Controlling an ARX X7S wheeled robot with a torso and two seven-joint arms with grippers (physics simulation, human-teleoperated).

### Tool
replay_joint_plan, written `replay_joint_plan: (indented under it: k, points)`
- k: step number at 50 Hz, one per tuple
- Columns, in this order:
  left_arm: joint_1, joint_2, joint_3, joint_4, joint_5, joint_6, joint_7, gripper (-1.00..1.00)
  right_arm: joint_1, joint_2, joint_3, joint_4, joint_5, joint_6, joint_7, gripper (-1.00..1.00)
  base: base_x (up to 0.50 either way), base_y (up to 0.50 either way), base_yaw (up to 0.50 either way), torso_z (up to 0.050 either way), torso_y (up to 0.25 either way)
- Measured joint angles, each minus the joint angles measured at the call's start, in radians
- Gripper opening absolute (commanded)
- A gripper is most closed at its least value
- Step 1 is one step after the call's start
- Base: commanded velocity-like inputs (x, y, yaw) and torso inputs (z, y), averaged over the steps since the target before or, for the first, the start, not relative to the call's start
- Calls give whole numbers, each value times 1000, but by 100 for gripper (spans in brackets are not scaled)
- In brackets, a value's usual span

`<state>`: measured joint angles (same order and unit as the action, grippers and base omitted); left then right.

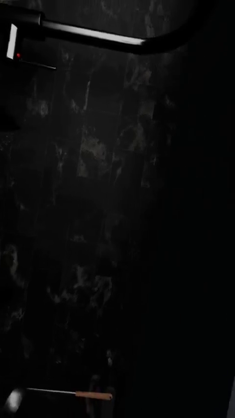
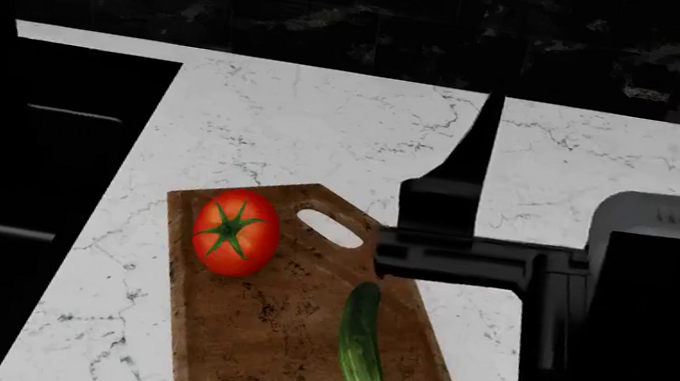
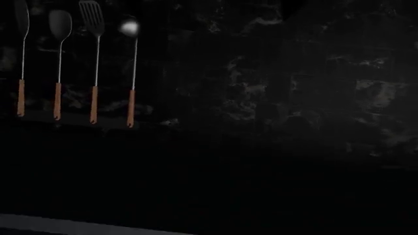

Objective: Pick the vegetables from the sink and place them on the cutting board.

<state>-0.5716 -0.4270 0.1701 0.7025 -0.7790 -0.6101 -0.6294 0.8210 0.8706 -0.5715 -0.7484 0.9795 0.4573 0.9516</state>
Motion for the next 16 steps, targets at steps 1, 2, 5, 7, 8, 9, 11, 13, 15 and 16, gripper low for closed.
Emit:
replay_joint_plan:
  k: [1, 2, 5, 7, 8, 9, 11, 13, 15, 16]
  points:
    - [2, -3, -6, 11, -7, 0, -4, 100, 1, 3, 2, -14, -2, 1, 8, 100, 0, 0, 0, 0, 0]
    - [4, -5, -12, 21, -13, 0, -8, 100, 3, 6, 4, -27, -3, 2, 15, 100, 0, 0, 0, 0, 0]
    - [9, -12, -27, 50, -30, -1, -18, 100, 4, 15, 9, -62, -9, 2, 32, 100, 0, 0, 0, 0, 0]
    - [11, -16, -35, 67, -39, -1, -24, 100, 5, 21, 12, -82, -13, 2, 42, 100, 0, 0, 0, 0, 0]
    - [13, -18, -39, 74, -43, -1, -27, 100, 5, 23, 14, -91, -15, 2, 47, 100, 0, 0, 0, 0, 0]
    - [14, -20, -42, 81, -47, -1, -30, 100, 5, 26, 15, -101, -17, 3, 51, 100, 0, 0, 0, 0, 0]
    - [16, -24, -49, 96, -55, -1, -36, 100, 5, 31, 18, -119, -22, 2, 60, 100, 0, 0, 0, 0, 0]
    - [18, -28, -56, 111, -63, -1, -41, 100, 5, 36, 21, -134, -27, 1, 68, 100, 0, 0, 0, 0, 0]
    - [20, -31, -62, 124, -71, -1, -46, 100, 6, 39, 23, -148, -30, 1, 76, 100, 0, 0, 0, 0, 0]
    - [21, -33, -66, 130, -75, 0, -49, 100, 6, 40, 24, -155, -32, 0, 80, 100, 0, 0, 0, 0, 0]
